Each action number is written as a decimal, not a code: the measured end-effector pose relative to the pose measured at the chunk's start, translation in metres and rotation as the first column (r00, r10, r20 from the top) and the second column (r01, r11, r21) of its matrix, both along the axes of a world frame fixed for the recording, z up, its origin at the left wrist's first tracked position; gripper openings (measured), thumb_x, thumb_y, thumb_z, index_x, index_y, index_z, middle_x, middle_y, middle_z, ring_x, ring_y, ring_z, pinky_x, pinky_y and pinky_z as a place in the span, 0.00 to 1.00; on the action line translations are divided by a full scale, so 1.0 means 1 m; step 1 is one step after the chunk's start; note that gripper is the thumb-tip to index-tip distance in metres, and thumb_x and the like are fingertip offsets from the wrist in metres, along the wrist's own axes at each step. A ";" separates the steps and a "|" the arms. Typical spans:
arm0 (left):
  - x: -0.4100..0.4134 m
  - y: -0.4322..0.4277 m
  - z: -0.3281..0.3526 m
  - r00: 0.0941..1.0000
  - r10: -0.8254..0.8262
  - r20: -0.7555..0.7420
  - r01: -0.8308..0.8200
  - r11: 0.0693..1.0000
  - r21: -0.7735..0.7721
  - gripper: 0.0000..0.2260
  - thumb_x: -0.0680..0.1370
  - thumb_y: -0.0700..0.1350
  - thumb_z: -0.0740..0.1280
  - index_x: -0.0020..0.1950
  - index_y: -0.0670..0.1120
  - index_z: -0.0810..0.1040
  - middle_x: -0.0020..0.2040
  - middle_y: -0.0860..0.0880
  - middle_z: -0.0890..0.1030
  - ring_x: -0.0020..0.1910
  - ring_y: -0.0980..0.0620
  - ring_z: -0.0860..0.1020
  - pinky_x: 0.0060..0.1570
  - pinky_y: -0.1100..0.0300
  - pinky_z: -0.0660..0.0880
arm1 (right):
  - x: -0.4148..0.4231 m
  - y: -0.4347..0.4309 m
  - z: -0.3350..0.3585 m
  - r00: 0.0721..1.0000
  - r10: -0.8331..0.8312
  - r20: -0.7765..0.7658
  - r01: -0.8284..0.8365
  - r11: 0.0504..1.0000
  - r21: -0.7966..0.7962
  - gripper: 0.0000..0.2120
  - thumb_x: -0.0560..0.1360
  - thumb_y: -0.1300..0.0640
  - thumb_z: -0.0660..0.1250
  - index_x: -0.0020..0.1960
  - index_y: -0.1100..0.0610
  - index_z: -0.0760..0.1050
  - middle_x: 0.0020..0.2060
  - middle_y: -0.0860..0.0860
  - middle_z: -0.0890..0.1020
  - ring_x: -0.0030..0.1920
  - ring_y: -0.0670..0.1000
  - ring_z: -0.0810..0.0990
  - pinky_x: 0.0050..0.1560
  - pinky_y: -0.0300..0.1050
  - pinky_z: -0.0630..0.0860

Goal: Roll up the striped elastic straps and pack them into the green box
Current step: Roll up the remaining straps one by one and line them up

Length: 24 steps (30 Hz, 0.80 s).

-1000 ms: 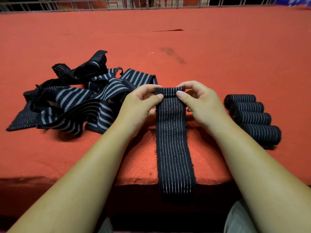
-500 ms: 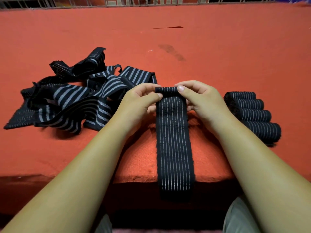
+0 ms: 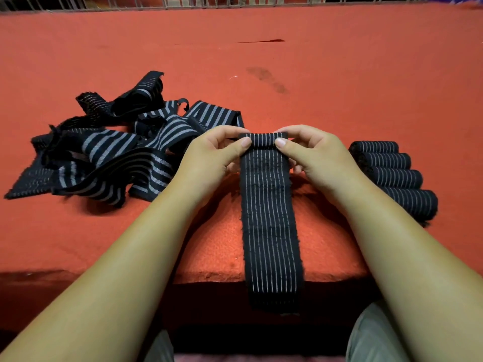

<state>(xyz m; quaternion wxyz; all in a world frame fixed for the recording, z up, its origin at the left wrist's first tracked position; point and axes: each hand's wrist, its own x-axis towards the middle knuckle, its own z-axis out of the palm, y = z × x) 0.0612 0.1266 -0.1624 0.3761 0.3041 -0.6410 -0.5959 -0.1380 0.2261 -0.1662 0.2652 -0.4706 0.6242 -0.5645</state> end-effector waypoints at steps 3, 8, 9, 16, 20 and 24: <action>-0.001 0.002 -0.001 1.000 0.016 0.026 -0.015 1.000 -0.022 0.09 0.84 0.46 0.72 0.63 0.46 0.85 0.53 0.42 0.87 0.44 0.50 0.82 0.51 0.46 0.80 | 0.005 0.000 0.000 0.998 0.017 0.066 -0.015 0.999 -0.031 0.09 0.82 0.59 0.72 0.61 0.52 0.84 0.39 0.48 0.82 0.33 0.43 0.76 0.36 0.40 0.74; 0.000 0.000 -0.001 1.000 -0.008 -0.010 0.007 0.999 -0.035 0.07 0.85 0.44 0.71 0.62 0.47 0.85 0.56 0.35 0.86 0.50 0.39 0.86 0.58 0.39 0.83 | 0.005 -0.001 -0.002 0.995 0.037 0.088 -0.035 0.999 -0.025 0.09 0.81 0.57 0.73 0.59 0.47 0.85 0.43 0.51 0.84 0.40 0.53 0.76 0.43 0.53 0.73; 0.001 0.000 -0.001 1.000 -0.012 -0.024 0.012 1.000 -0.019 0.07 0.84 0.42 0.71 0.62 0.45 0.85 0.56 0.35 0.86 0.54 0.36 0.87 0.60 0.39 0.83 | 0.005 -0.001 -0.002 0.994 0.038 0.106 -0.037 0.999 -0.019 0.08 0.81 0.54 0.74 0.59 0.47 0.85 0.43 0.51 0.83 0.40 0.54 0.76 0.44 0.54 0.73; 0.000 0.000 -0.002 0.996 -0.044 -0.073 0.048 0.997 0.058 0.08 0.83 0.36 0.72 0.61 0.43 0.85 0.52 0.43 0.87 0.55 0.41 0.88 0.61 0.47 0.84 | 0.003 0.000 0.002 0.999 -0.025 0.024 0.023 0.997 0.074 0.17 0.83 0.40 0.68 0.48 0.52 0.86 0.36 0.45 0.82 0.37 0.46 0.80 0.42 0.50 0.77; -0.002 0.000 -0.002 0.995 -0.047 -0.084 0.055 0.995 0.086 0.10 0.84 0.39 0.72 0.64 0.40 0.84 0.58 0.39 0.86 0.55 0.41 0.86 0.65 0.41 0.80 | 0.001 -0.002 -0.001 0.998 -0.058 0.000 0.058 0.996 0.066 0.16 0.84 0.42 0.69 0.47 0.52 0.86 0.34 0.44 0.82 0.36 0.45 0.81 0.43 0.51 0.79; -0.002 0.000 -0.004 0.996 -0.059 -0.073 0.068 0.989 0.130 0.13 0.85 0.49 0.71 0.61 0.40 0.85 0.61 0.33 0.85 0.56 0.40 0.83 0.57 0.50 0.84 | 0.002 -0.002 -0.003 0.998 -0.067 0.019 0.066 0.997 0.031 0.13 0.84 0.45 0.70 0.51 0.54 0.87 0.34 0.44 0.84 0.35 0.44 0.80 0.41 0.49 0.77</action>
